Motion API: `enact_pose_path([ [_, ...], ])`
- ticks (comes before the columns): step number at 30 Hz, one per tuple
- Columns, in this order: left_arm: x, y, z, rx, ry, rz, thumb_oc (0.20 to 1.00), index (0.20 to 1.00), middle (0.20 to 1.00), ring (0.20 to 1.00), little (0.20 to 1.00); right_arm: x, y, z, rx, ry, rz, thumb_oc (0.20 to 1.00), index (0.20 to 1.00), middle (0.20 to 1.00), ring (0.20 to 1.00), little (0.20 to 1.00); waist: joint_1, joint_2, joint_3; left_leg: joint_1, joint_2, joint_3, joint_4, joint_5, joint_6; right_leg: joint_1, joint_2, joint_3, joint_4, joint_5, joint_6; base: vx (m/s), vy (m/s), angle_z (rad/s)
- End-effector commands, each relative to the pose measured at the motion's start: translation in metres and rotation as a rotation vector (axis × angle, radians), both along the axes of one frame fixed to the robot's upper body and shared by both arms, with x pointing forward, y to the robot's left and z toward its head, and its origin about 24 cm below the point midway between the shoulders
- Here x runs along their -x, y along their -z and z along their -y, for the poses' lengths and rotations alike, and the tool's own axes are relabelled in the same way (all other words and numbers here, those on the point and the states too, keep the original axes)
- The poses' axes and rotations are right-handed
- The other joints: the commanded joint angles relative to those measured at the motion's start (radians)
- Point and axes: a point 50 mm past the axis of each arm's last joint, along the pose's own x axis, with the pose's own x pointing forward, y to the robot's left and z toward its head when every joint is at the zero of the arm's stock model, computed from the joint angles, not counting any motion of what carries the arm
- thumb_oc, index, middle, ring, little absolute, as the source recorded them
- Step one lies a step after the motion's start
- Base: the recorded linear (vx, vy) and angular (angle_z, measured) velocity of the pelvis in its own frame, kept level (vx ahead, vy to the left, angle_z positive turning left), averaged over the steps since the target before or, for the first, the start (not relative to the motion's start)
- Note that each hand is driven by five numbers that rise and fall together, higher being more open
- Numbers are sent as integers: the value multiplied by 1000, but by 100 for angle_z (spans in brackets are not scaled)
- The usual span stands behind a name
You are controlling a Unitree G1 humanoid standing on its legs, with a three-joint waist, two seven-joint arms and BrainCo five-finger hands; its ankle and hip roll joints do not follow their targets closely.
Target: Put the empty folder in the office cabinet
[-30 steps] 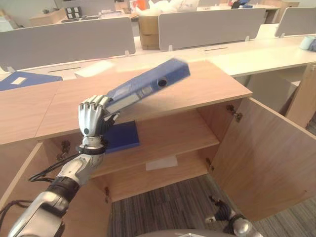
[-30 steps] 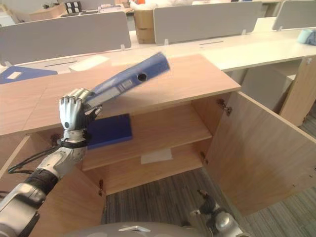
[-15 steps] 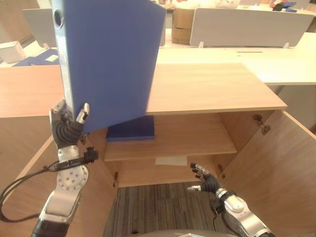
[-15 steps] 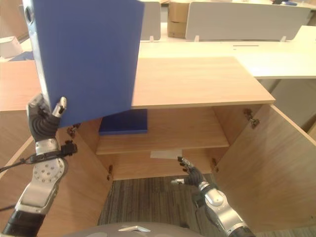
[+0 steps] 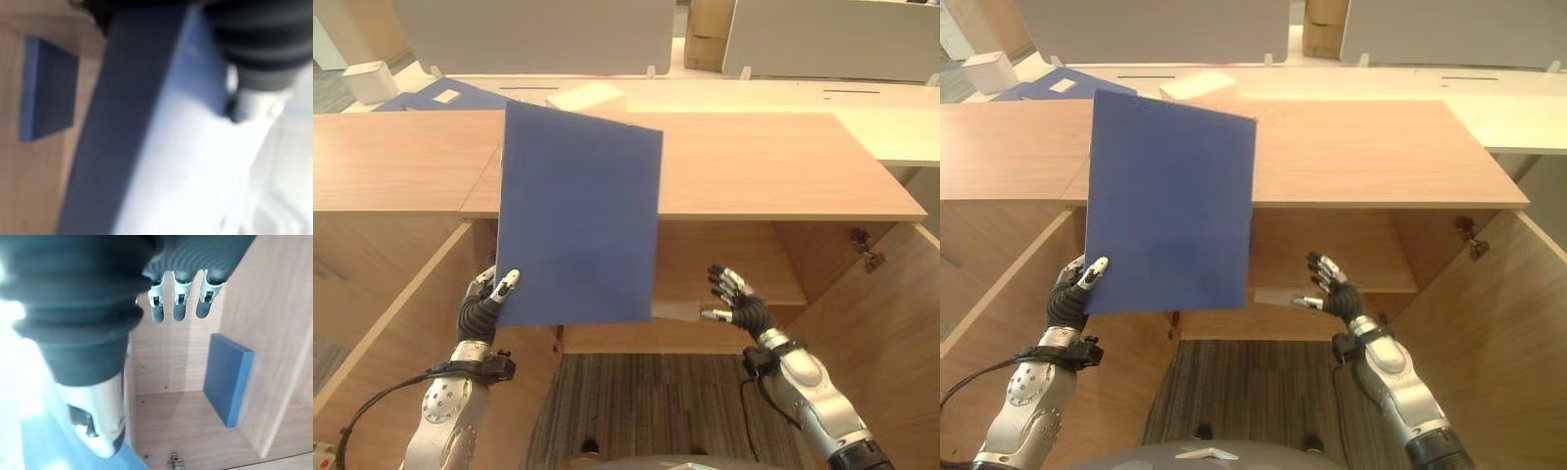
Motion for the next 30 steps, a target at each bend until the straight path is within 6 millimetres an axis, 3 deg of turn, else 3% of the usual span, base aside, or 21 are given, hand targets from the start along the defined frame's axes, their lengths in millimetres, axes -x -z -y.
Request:
enact_pose_path([
  [1, -21, -53, 11, 62, 147, 313, 200, 200, 200, 200, 200, -19, -46, 9, -88, 9, 185, 1000, 1000, 1000, 1000, 1000, 4, -16, -13, 4, -43, -45, -3, -71, 50, 41, -36, -10, 3, -27, 44, -21, 33, 3],
  [6, -28, -59, 23, 80, 231, 353, 200, 200, 200, 200, 200, -32, -78, 6, -148, -11, 273, 1000, 1000, 1000, 1000, 1000, 18, -21, -24, 1, -43, -48, -3, -71, 50, 40, -41, -16, 3, -25, 45, -11, 34, 3],
  [8, -29, -60, 23, 74, 233, 352, 200, 200, 200, 200, 200, -34, -83, 6, -157, -13, 290, 1000, 1000, 1000, 1000, 1000, 21, -23, -26, 0, -43, -48, -3, -71, 49, 40, -42, -17, 3, -25, 46, 7, 23, 1],
  [9, -31, -61, 24, 50, 237, 348, 200, 200, 200, 200, 200, -39, -99, 4, -181, -21, 323, 1000, 1000, 1000, 1000, 1000, 28, -25, -30, -2, -44, -49, -3, -70, 48, 39, -44, -20, 3, -23, 48, 11, 41, 2],
  [11, -31, -61, 24, 47, 241, 346, 200, 200, 200, 200, 200, -42, -104, 3, -187, -26, 331, 1000, 1000, 1000, 1000, 1000, 31, -26, -31, -2, -44, -50, -3, -70, 48, 38, -45, -21, 3, -23, 47, 6, 31, 2],
  [18, -37, -61, 22, -1, 265, 315, 200, 200, 200, 200, 200, -62, -150, -8, -197, -62, 404, 1000, 1000, 1000, 1000, 1000, 57, -32, -38, -9, -50, -59, -3, -69, 50, 37, -50, -35, 3, -21, 47, 3, 33, 6],
  [30, -38, -55, 19, -47, 279, 273, 200, 200, 200, 200, 200, -72, -166, -25, -192, -156, 333, 1000, 1000, 1000, 1000, 1000, 74, -37, -42, -11, -53, -58, -3, -66, 51, 37, -53, -41, 3, -18, 48, 3, 6, 2],
])
